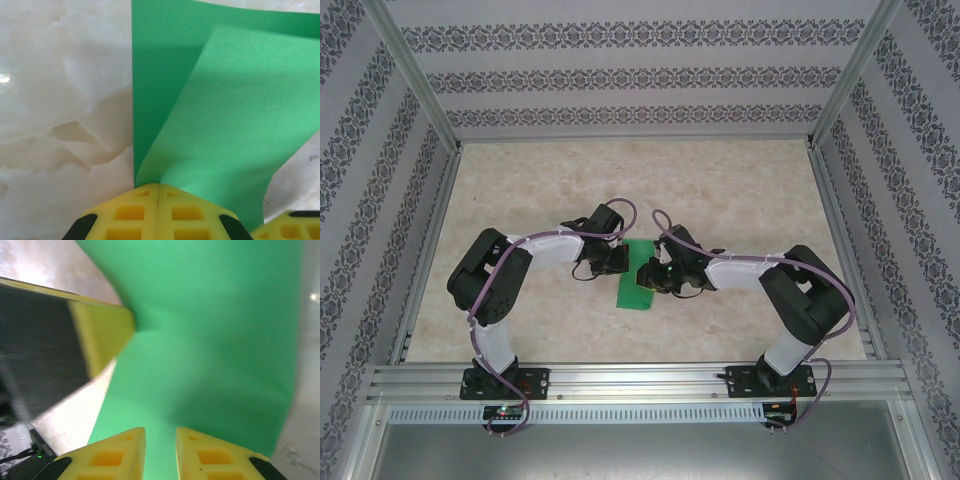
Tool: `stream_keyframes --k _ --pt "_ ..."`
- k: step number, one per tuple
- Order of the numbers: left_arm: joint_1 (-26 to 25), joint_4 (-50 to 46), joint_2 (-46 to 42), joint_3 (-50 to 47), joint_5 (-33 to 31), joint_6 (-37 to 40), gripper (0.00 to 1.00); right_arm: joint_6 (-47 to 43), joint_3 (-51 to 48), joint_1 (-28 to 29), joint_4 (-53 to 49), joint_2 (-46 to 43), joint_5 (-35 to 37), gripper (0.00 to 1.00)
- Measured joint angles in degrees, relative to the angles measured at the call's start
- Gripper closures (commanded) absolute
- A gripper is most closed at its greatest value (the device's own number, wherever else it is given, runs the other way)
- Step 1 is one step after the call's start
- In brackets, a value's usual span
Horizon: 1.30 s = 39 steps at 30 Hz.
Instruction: Fold a paper plane with a square sheet of paper (pick it up from the middle)
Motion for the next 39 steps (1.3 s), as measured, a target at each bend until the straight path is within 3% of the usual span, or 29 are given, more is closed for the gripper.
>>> stream_keyframes --k 10,17,29,39 --pt "-0.02 -0.02 0.0 0.09 -0.61 0.2 1.0 1.14 -2.19 -0.09 3.26 0.5 -1.22 0.76" --pt "-0.11 0.0 0.0 0.09 -0.74 0.2 1.0 1.36 -3.39 1.36 2.49 -4.35 -1.2 0.76" --pt "-0.26 -0.46 0.11 0.46 -1.27 0.28 1.0 2.82 -5.97 3.34 5.97 -1.51 -2.08 0.77" --pt "-0.26 -0.46 0.11 0.48 -1.27 0.42 1.0 2.89 -7.58 4.79 4.7 -6.99 -1.42 0.77"
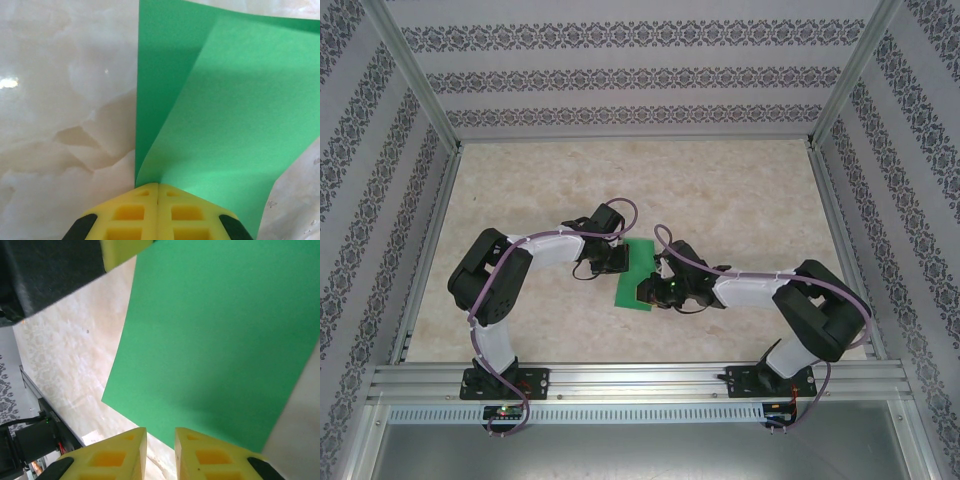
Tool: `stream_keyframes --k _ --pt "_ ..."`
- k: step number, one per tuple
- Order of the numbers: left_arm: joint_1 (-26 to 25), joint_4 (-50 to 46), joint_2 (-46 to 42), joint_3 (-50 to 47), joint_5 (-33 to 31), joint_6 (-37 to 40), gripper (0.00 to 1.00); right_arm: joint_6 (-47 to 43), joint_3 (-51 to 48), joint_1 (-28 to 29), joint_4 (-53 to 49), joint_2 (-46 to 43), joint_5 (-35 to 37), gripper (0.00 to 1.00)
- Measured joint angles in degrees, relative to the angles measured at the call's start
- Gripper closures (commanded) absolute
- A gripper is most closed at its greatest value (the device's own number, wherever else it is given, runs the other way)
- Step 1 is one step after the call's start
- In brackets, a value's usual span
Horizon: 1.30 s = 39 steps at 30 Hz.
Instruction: Fold a paper plane with a square sheet of paper (pick it up from the middle)
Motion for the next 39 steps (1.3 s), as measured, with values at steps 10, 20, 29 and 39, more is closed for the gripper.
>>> stream_keyframes --k 10,20,29,39 --pt "0.0 -0.13 0.04 0.09 -0.02 0.0 1.0 0.59 -1.81 0.24 2.47 2.64 -0.02 0.78" --pt "0.0 -0.17 0.04 0.11 0.0 0.0 1.0 -2.49 5.11 -5.95 -4.37 -0.24 1.68 0.78" --pt "0.0 -0.22 0.09 0.13 0.0 0.09 1.0 -4.31 9.33 -7.19 -3.06 9.35 1.84 0.78" --pt "0.0 -0.96 0.33 0.68 -0.02 0.31 1.0 -4.42 8.37 -7.69 -3.41 8.02 1.66 0.77"
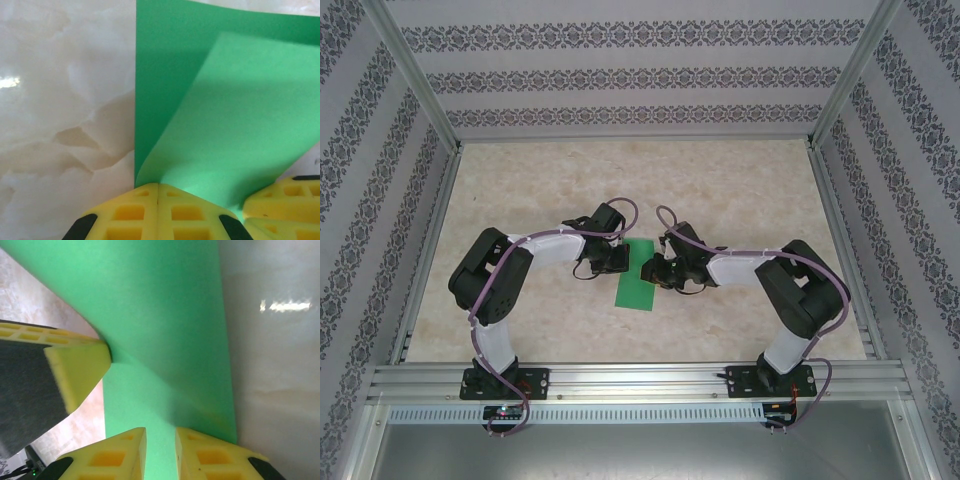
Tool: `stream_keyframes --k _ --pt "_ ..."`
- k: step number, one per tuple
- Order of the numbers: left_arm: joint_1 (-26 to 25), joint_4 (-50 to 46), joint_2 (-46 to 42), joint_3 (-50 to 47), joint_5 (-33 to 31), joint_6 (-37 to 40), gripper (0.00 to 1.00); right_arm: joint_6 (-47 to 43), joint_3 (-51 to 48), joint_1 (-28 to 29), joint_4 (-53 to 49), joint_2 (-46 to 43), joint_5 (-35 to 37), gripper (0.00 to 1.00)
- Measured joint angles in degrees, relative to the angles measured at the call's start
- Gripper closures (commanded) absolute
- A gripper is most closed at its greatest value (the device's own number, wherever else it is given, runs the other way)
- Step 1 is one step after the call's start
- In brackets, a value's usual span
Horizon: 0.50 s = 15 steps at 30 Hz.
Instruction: Fold a paper plane with a square sheet of paper (pick it up from the middle)
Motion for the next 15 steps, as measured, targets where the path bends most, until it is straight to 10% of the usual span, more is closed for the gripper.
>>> stream_keyframes --k 15 --pt "0.0 -0.07 0.02 0.04 0.0 0.11 1.0 -0.81 2.08 -3.26 0.98 3.69 -0.98 0.78"
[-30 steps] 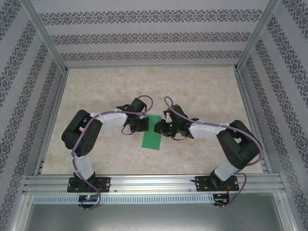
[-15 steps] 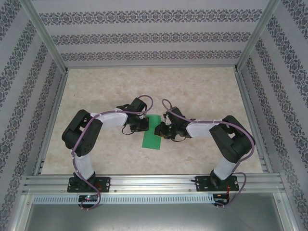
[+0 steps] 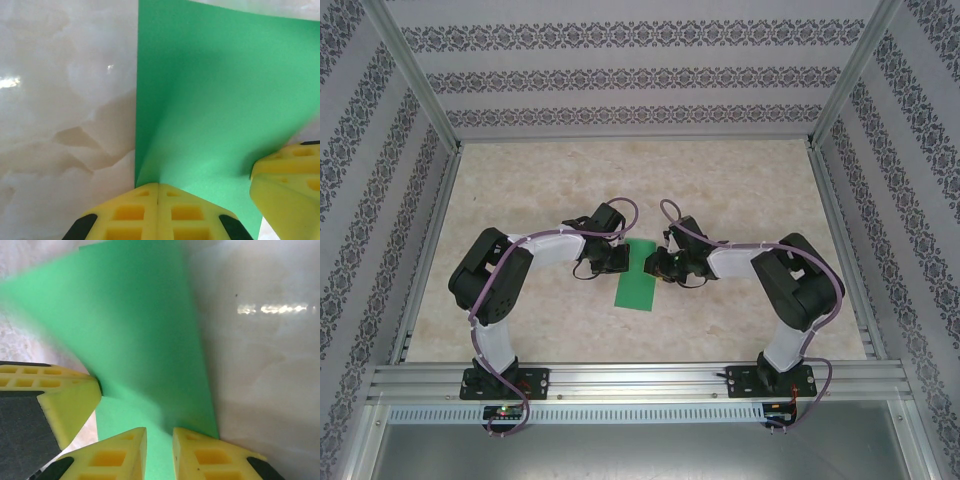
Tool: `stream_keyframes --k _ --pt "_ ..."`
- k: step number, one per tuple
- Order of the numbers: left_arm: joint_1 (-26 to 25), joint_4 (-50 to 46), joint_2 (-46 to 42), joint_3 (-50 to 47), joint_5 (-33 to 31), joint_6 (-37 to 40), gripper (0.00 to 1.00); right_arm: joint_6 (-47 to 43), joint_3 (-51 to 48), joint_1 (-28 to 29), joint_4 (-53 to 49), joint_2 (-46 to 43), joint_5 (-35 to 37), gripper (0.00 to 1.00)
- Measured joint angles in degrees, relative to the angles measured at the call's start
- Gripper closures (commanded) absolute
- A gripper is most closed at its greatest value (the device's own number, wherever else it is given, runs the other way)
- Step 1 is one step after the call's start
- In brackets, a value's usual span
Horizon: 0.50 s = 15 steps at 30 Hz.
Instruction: Fold a paper plane with a square sheet of paper (pick it up from the middle)
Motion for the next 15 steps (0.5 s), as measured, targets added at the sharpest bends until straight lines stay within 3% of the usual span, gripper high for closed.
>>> stream_keyframes --k 15 --pt "0.0 -0.09 0.0 0.07 -0.02 0.02 1.0 -1.38 6.08 -0.48 -2.75 -1.14 0.17 0.77"
